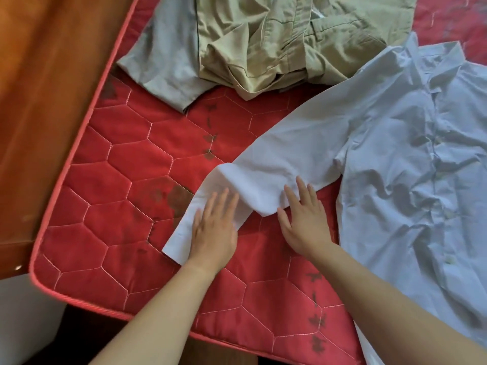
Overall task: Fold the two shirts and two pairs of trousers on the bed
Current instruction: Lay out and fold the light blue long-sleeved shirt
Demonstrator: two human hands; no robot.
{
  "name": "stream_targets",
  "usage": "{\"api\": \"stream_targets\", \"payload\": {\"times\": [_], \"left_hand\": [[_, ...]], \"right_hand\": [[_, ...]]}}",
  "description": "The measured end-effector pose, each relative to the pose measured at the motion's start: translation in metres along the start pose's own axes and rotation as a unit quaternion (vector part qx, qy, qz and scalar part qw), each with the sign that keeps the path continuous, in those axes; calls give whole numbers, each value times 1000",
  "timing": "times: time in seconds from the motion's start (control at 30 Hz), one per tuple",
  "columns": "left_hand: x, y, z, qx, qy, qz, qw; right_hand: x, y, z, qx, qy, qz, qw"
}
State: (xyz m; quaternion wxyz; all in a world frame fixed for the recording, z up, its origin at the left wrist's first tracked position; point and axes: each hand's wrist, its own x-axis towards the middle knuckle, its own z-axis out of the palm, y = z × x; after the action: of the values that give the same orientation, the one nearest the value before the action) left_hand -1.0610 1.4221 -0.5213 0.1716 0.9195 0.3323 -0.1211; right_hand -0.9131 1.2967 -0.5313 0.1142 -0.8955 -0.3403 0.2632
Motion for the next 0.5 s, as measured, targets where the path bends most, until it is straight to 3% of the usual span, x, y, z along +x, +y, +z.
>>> {"api": "stream_targets", "payload": {"times": [0.1, 0.27, 0.37, 0.5], "left_hand": [[5, 32, 2, -30, -31, 40, 998], [-10, 48, 7, 17, -116, -27, 993], [-14, 68, 0, 72, -89, -28, 993], [-5, 144, 2, 88, -78, 34, 992]], "right_hand": [[-12, 13, -13, 36, 34, -15, 999], [-46, 78, -48, 58, 74, 17, 995], [-72, 123, -67, 67, 83, 46, 993], [-102, 184, -91, 74, 85, 89, 990]]}}
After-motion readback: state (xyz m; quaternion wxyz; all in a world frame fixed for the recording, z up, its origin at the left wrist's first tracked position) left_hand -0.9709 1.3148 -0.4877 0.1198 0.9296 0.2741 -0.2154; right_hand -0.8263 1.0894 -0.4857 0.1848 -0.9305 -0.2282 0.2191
